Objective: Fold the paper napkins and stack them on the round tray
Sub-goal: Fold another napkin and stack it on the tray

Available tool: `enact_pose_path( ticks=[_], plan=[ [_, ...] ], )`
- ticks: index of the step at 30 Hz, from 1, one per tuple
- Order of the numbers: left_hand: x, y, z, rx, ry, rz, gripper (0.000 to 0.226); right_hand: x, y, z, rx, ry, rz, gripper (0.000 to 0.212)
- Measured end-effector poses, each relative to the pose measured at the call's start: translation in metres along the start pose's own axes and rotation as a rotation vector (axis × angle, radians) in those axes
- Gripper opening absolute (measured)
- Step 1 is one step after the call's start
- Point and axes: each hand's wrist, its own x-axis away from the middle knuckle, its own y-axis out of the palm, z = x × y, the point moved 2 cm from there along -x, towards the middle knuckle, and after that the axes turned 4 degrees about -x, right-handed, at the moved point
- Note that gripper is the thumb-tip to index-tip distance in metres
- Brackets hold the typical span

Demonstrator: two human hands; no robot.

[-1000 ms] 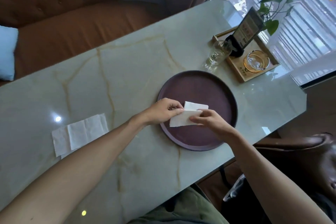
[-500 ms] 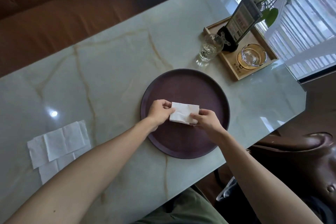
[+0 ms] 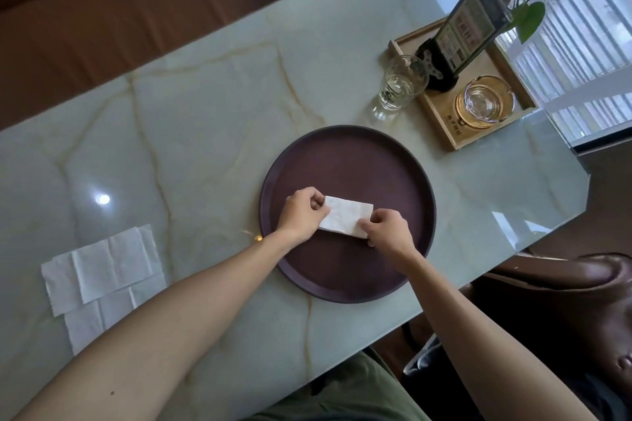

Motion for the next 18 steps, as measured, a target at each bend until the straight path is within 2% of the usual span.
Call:
enact_pose_path(
  ticks=[10,18],
  plan=[
    [0.004,-0.002,-0.010,-0.038,-0.055,0.055,0.031,0.009,-0.007,0.002,0.179,0.078,0.079,0.025],
    [0.016,-0.033,-0.027,-0.047,-0.039,0.110,0.016,0.023,-0.017,-0.013,0.289,0.064,0.179,0.013]
  ],
)
